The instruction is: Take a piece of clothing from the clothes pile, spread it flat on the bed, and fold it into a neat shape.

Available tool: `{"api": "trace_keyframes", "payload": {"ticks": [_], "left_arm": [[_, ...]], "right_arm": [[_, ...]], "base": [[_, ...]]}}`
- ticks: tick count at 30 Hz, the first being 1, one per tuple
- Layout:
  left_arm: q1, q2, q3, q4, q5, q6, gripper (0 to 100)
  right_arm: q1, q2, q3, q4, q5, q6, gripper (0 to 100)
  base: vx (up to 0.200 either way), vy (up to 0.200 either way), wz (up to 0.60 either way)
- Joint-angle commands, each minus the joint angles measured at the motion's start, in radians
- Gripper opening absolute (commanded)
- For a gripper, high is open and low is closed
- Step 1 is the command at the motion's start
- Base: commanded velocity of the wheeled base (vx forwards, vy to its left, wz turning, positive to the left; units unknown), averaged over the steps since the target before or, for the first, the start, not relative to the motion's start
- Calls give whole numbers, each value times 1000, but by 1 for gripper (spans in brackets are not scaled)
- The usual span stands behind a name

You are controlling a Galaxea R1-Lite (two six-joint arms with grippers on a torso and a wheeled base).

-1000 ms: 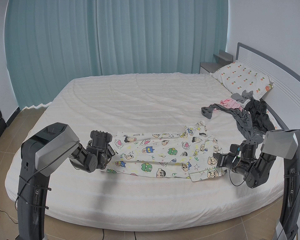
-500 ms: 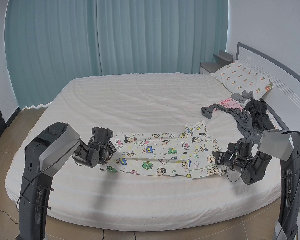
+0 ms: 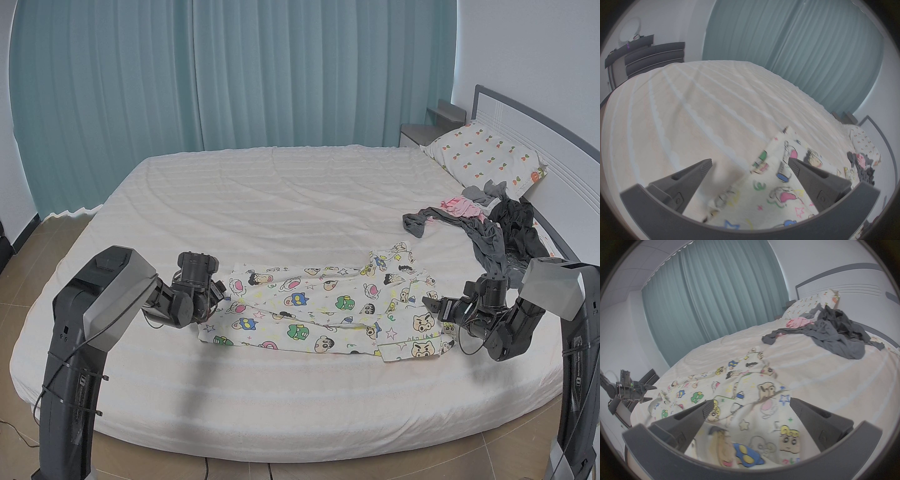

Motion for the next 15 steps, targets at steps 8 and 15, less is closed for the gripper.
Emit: {"api": "trace_keyframes", "payload": {"ticks": [8, 15], "left_arm": [[101, -157, 161, 8, -130, -60, 100], [115, -355, 499, -42, -386, -205, 100]], "right_arm": [[19, -185, 152, -10, -30, 204, 100], [133, -291, 265, -3, -34, 368, 100]], "base": [[0, 0, 0], [0, 0, 0]]}}
